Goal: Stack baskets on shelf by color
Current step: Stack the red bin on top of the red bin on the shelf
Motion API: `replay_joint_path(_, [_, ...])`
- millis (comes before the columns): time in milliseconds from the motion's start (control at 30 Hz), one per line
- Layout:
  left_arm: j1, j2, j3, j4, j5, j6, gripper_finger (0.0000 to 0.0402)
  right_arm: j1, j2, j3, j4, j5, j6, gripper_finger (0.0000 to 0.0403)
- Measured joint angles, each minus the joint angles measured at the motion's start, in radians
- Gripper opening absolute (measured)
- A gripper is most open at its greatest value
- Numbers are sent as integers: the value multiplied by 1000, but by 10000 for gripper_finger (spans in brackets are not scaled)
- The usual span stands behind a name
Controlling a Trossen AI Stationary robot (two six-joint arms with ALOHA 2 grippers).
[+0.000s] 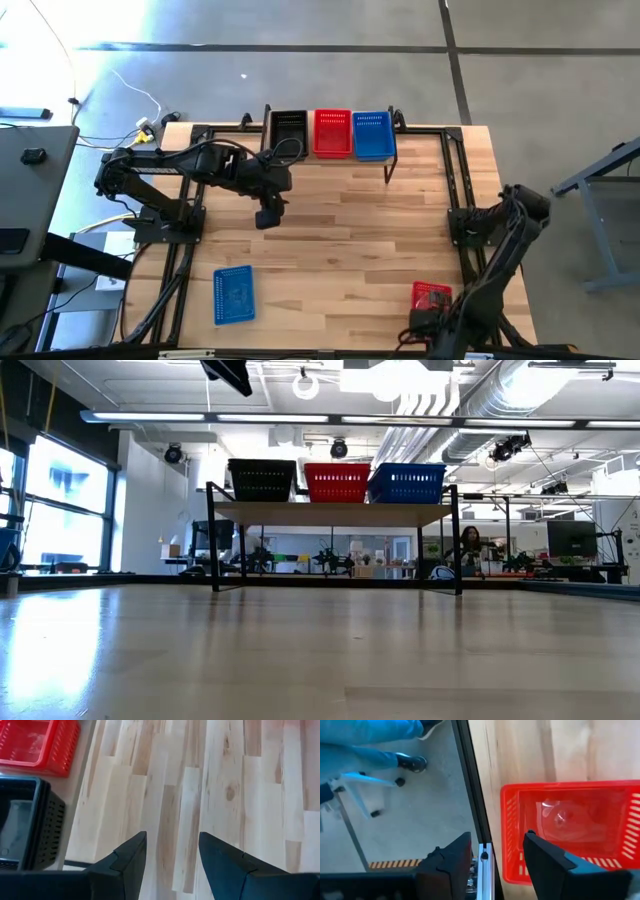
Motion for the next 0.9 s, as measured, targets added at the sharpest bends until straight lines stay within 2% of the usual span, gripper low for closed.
replay_joint_path(333, [0,0,0,-36,0,-2,170,46,99,0,36,-22,0,151])
replay_joint_path(767, [0,0,0,-60,-1,-12,170,62,216,0,-23,-63,42,150])
replay_joint_path(900, [0,0,0,-60,-2,-10,170,62,244,0,-54,-94,42,133])
